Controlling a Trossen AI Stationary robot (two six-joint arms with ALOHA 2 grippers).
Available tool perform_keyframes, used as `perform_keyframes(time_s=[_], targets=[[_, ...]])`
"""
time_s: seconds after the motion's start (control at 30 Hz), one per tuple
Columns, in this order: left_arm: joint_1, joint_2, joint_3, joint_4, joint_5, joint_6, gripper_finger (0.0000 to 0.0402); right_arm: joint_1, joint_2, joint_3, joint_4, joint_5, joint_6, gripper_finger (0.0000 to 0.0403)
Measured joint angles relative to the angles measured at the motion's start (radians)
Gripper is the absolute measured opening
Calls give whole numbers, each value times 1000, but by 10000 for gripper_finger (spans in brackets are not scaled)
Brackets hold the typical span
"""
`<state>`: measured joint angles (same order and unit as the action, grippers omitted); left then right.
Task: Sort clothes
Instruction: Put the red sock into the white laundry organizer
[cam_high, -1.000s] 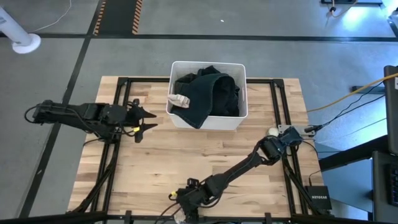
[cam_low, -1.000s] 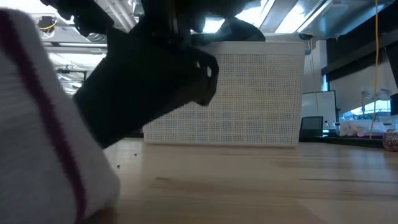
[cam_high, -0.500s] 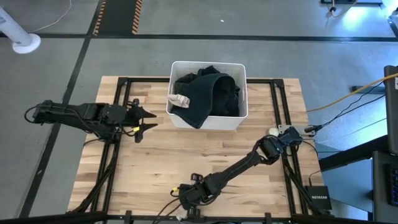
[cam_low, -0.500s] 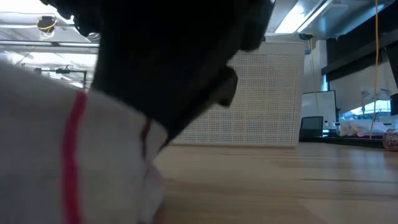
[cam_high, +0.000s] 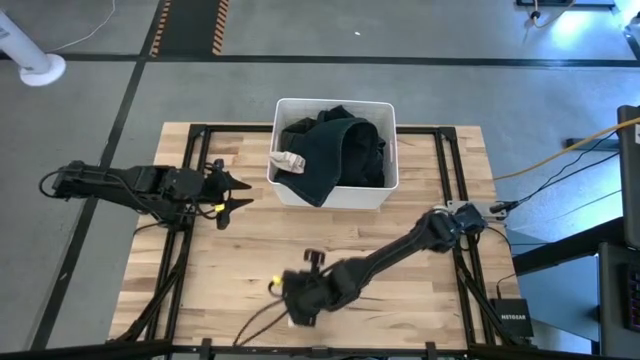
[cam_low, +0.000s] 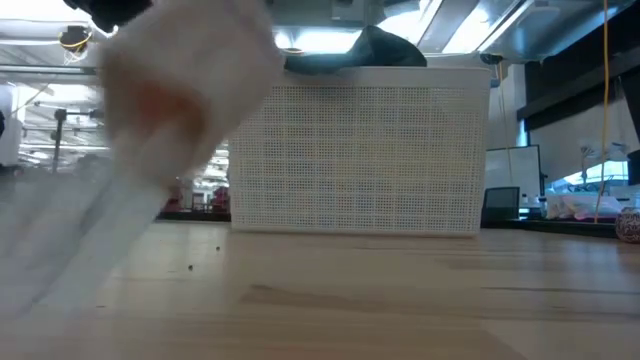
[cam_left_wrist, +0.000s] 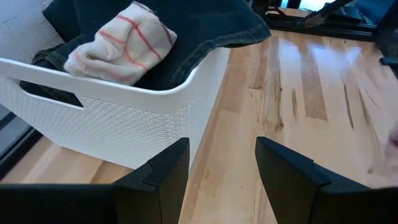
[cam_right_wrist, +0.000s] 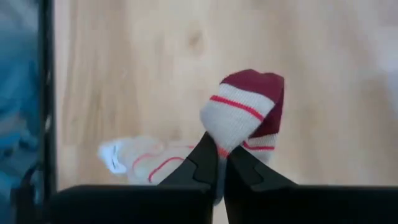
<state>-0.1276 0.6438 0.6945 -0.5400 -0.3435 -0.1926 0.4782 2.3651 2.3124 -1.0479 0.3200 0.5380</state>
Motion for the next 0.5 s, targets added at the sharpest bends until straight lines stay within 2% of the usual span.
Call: perform_keyframes(time_s=[0.23,0.4,0.5], targets=[[0,0,0,0,0,13,180,-59,-156,-2,-56,351,-72,8],[0,0,0,-2,0,16,180,-135,-267,-1,-12,606,-175,18],[0,0,0,-2,0,17,180,-202,-310,-1,9,710,-226,20]])
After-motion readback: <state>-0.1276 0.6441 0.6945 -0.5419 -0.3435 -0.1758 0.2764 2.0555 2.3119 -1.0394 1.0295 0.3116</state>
